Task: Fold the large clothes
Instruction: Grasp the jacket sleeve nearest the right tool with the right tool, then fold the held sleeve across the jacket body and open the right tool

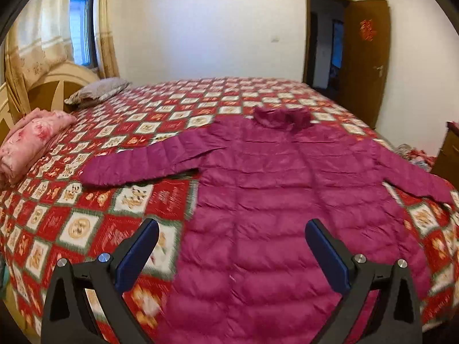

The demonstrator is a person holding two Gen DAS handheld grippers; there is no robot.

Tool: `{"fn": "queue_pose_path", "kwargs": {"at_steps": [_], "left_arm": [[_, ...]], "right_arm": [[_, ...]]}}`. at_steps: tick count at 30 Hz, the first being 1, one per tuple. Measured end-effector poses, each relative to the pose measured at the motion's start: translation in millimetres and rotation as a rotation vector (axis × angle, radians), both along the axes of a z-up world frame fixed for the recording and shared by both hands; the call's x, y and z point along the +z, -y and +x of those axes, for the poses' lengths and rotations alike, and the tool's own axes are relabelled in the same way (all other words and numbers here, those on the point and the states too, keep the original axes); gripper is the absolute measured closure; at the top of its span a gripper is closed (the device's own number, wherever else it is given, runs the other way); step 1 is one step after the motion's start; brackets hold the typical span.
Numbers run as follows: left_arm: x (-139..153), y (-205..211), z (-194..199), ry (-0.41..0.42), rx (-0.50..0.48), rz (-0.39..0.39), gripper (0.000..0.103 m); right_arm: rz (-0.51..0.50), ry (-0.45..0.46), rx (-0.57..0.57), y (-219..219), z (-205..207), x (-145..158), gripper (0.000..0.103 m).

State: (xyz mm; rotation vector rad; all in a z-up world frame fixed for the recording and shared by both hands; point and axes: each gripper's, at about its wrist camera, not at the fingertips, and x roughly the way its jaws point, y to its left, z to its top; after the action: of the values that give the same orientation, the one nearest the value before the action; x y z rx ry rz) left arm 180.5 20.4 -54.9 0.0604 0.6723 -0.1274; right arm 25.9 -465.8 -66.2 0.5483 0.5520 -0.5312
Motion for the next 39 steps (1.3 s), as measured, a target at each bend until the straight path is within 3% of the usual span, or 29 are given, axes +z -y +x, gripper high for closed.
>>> {"fn": "queue_pose_path", "kwargs": {"at_steps": [5, 8, 12, 17, 19, 21, 23, 26, 31, 36, 39], "left_arm": [[-9.3, -8.5, 66.3, -0.009, 0.026, 0.065, 0.001], [-28.1, -7.5, 105.8, -0.028, 0.020, 0.084, 0.001], [-56.5, -9.6, 138.5, -0.083, 0.041, 0.072, 0.001], [-85.6, -23.6, 155.6, -0.106, 0.111, 0.031, 0.001], [-100.4, -27.7, 159.3, -0.125, 0.128, 0.034, 0.001], [-113.1, -30.7, 162.4, -0.150, 0.123, 0.020, 0.001], [-116.2, -36.8, 163.9, -0.167, 0.124, -0.033, 0.001], [-119.5, -39.8, 164.7, -0.173, 0.129, -0.057, 0.001], [-120.1, -35.8, 164.4, -0.167, 0.132, -0.043, 0.001], [-120.2, -37.4, 164.8, -0.161, 0.131, -0.050, 0.001], [-119.7, -39.8, 162.8, -0.155, 0.129, -0.060, 0.001]], "right_arm": [[-0.002, -0.027, -0.216, 90.2, -3.9, 0.6, 0.000], [0.034, -0.059, -0.300, 146.4, 7.3, -10.9, 0.009], [0.106, -0.117, -0.312, 191.5, 32.2, -34.8, 0.022], [0.103, -0.171, -0.292, 206.5, 56.9, -54.2, 0.028], [0.111, -0.185, -0.268, 210.2, 65.1, -60.5, 0.037], [0.113, -0.208, -0.240, 210.8, 71.7, -67.0, 0.058], [0.106, -0.220, -0.222, 212.3, 76.4, -70.5, 0.071], [0.043, -0.255, -0.206, 205.3, 83.1, -64.8, 0.084], [-0.151, -0.295, -0.181, 178.7, 100.6, -28.8, 0.089], [-0.372, -0.252, -0.048, 120.1, 126.0, 27.8, 0.089], [-0.407, -0.209, 0.083, 80.0, 146.1, 47.1, 0.089]]}}
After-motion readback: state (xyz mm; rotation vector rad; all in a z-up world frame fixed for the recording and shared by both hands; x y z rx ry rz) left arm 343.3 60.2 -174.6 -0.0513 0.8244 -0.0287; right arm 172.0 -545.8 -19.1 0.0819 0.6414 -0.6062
